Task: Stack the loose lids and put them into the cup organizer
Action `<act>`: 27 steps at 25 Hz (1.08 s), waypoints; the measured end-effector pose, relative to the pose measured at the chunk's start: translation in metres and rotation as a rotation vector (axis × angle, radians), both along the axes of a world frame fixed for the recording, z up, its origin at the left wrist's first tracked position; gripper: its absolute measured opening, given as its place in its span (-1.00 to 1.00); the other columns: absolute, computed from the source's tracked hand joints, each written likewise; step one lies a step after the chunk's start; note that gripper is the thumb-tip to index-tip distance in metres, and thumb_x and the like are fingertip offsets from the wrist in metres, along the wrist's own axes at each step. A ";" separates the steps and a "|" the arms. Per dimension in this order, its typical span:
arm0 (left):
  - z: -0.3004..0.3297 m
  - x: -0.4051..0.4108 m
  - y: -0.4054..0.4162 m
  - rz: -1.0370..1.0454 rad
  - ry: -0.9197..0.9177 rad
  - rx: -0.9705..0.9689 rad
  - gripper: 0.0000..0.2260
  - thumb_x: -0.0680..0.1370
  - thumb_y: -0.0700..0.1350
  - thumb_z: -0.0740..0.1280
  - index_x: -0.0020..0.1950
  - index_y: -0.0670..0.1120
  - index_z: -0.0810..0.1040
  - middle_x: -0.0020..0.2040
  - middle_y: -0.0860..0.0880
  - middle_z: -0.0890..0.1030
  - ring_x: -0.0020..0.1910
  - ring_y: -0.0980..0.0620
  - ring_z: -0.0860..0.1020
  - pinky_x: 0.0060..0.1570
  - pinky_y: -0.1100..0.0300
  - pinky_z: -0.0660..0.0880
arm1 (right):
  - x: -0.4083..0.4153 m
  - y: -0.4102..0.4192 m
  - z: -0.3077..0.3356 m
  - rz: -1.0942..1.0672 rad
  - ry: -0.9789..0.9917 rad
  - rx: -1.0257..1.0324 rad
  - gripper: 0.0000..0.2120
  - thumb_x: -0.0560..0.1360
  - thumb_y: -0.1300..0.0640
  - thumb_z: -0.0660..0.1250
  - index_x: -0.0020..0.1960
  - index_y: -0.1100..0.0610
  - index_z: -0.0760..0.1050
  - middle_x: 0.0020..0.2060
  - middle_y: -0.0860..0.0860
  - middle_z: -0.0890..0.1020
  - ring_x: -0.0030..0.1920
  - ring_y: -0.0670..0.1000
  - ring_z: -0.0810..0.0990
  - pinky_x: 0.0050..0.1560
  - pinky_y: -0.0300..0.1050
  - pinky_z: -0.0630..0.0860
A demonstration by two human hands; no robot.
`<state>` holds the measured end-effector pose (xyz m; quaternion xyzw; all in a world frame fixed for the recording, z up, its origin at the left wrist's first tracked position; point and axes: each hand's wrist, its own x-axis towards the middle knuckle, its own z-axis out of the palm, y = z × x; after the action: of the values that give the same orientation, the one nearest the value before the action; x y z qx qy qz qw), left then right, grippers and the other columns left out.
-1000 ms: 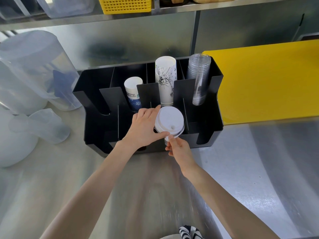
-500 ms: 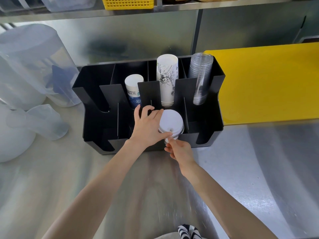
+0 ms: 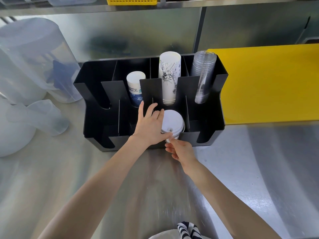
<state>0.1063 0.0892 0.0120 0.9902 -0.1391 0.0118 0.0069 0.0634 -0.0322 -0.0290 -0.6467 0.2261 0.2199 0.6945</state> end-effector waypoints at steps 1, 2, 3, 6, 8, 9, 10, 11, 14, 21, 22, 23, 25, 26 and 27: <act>0.000 0.000 0.000 0.001 0.000 -0.017 -0.26 0.41 0.27 0.18 0.40 -0.20 0.16 0.36 -0.11 0.38 0.48 -0.07 0.00 0.40 -0.17 -0.33 | 0.000 0.000 0.000 0.001 0.001 0.002 -0.80 0.44 -0.03 0.30 -0.24 0.08 0.55 -0.31 -0.08 0.64 -0.33 -0.19 0.59 -0.26 -0.26 0.41; -0.001 -0.001 0.000 0.006 -0.003 -0.040 -0.28 0.42 0.27 0.19 0.39 -0.18 0.18 0.36 -0.10 0.37 0.48 -0.06 -0.01 0.40 -0.16 -0.33 | 0.000 -0.001 0.000 0.002 0.001 0.001 -0.80 0.44 -0.03 0.30 -0.23 0.08 0.55 -0.30 -0.08 0.65 -0.32 -0.19 0.60 -0.26 -0.26 0.41; -0.001 -0.002 0.000 0.011 -0.008 -0.059 -0.31 0.42 0.26 0.19 0.38 -0.17 0.21 0.36 -0.09 0.37 0.48 -0.06 -0.01 0.40 -0.16 -0.33 | -0.001 0.000 0.001 0.003 0.000 -0.005 -0.80 0.44 -0.03 0.29 -0.23 0.07 0.55 -0.30 -0.08 0.65 -0.33 -0.19 0.60 -0.26 -0.26 0.42; -0.002 -0.002 0.000 0.018 -0.013 -0.077 -0.38 0.44 0.23 0.20 0.35 -0.15 0.28 0.35 -0.07 0.40 0.48 -0.05 0.00 0.40 -0.15 -0.32 | -0.001 0.000 0.002 0.002 0.006 -0.028 -0.81 0.45 -0.02 0.28 -0.26 0.05 0.54 -0.31 -0.08 0.65 -0.35 -0.19 0.59 -0.27 -0.25 0.41; -0.002 -0.001 0.000 0.022 -0.010 -0.078 -0.39 0.44 0.22 0.20 0.33 -0.15 0.31 0.33 -0.07 0.42 0.48 -0.05 0.00 0.40 -0.15 -0.32 | -0.002 -0.001 0.002 0.008 0.007 -0.054 -0.81 0.44 -0.04 0.28 -0.27 0.03 0.54 -0.33 -0.09 0.65 -0.35 -0.19 0.59 -0.28 -0.24 0.40; -0.002 -0.001 0.000 0.024 -0.009 -0.076 -0.40 0.44 0.22 0.20 0.32 -0.16 0.32 0.32 -0.07 0.42 0.48 -0.04 0.00 0.40 -0.14 -0.32 | -0.003 -0.001 0.002 0.014 0.004 -0.066 -0.81 0.44 -0.04 0.28 -0.26 0.02 0.55 -0.33 -0.09 0.64 -0.35 -0.19 0.59 -0.29 -0.24 0.39; -0.003 -0.001 0.000 0.025 -0.008 -0.075 -0.40 0.44 0.22 0.20 0.32 -0.16 0.32 0.32 -0.07 0.43 0.48 -0.04 0.00 0.40 -0.14 -0.32 | -0.004 -0.001 0.001 0.020 -0.004 -0.070 -0.82 0.44 -0.05 0.28 -0.25 0.01 0.55 -0.33 -0.09 0.64 -0.35 -0.19 0.59 -0.28 -0.24 0.39; -0.003 -0.002 0.000 0.026 -0.007 -0.074 -0.40 0.44 0.22 0.20 0.31 -0.17 0.32 0.32 -0.07 0.43 0.48 -0.04 0.00 0.40 -0.15 -0.31 | -0.004 -0.002 0.001 0.028 -0.014 -0.073 -0.82 0.44 -0.05 0.28 -0.24 0.01 0.56 -0.33 -0.09 0.64 -0.35 -0.19 0.59 -0.28 -0.24 0.39; -0.004 -0.002 0.001 0.022 -0.006 -0.090 -0.40 0.44 0.22 0.20 0.32 -0.16 0.31 0.34 -0.06 0.41 0.49 -0.04 -0.02 0.41 -0.15 -0.28 | -0.005 -0.003 0.001 0.053 -0.041 -0.079 -0.82 0.45 -0.06 0.27 -0.21 0.01 0.56 -0.32 -0.09 0.63 -0.33 -0.18 0.58 -0.28 -0.24 0.38; -0.002 -0.010 0.001 0.022 -0.023 -0.227 -0.46 0.50 0.14 0.18 0.39 -0.10 0.23 0.45 -0.05 0.28 0.50 0.01 0.02 0.44 -0.04 -0.20 | -0.009 -0.014 0.001 0.160 -0.139 -0.130 -0.84 0.47 -0.06 0.23 -0.11 -0.01 0.52 -0.21 -0.05 0.65 -0.22 -0.14 0.60 -0.19 -0.24 0.47; 0.000 -0.012 0.001 0.027 -0.034 -0.260 -0.48 0.50 0.12 0.18 0.39 -0.10 0.23 0.45 -0.05 0.28 0.49 0.01 0.05 0.45 -0.02 -0.16 | -0.009 -0.017 0.001 0.168 -0.144 -0.139 -0.85 0.47 -0.06 0.23 -0.11 -0.01 0.51 -0.21 -0.05 0.65 -0.21 -0.13 0.60 -0.19 -0.25 0.48; 0.002 -0.014 0.001 0.035 -0.039 -0.284 -0.49 0.51 0.10 0.18 0.39 -0.09 0.23 0.45 -0.05 0.29 0.48 0.01 0.09 0.45 0.00 -0.13 | -0.010 -0.019 0.002 0.181 -0.149 -0.151 -0.85 0.47 -0.06 0.23 -0.10 -0.01 0.51 -0.21 -0.06 0.65 -0.20 -0.13 0.60 -0.19 -0.25 0.48; 0.008 -0.020 0.003 0.044 -0.060 -0.306 -0.50 0.51 0.09 0.19 0.39 -0.09 0.24 0.45 -0.05 0.30 0.47 -0.01 0.13 0.45 0.00 -0.06 | -0.013 -0.026 0.006 0.227 -0.161 -0.186 -0.82 0.47 -0.06 0.23 -0.07 0.01 0.52 -0.21 -0.07 0.64 -0.18 -0.12 0.60 -0.15 -0.23 0.48; 0.009 -0.022 0.004 0.050 -0.065 -0.309 -0.50 0.51 0.08 0.19 0.39 -0.09 0.23 0.45 -0.06 0.30 0.47 -0.02 0.14 0.45 0.00 -0.04 | -0.013 -0.029 0.005 0.269 -0.171 -0.214 -0.81 0.46 -0.07 0.23 -0.07 0.01 0.53 -0.20 -0.06 0.65 -0.16 -0.10 0.60 -0.10 -0.20 0.49; 0.013 -0.027 0.004 0.057 -0.063 -0.314 -0.49 0.51 0.08 0.19 0.40 -0.09 0.23 0.45 -0.06 0.29 0.46 -0.03 0.15 0.45 -0.01 -0.03 | -0.015 -0.032 0.007 0.303 -0.191 -0.259 -0.82 0.45 -0.08 0.23 -0.11 -0.02 0.54 -0.17 -0.04 0.66 -0.13 -0.08 0.61 -0.04 -0.16 0.49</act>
<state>0.0796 0.0937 0.0247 0.9796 -0.1073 0.0645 0.1572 0.0485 -0.0639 -0.0223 -0.7751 0.0860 0.2288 0.5827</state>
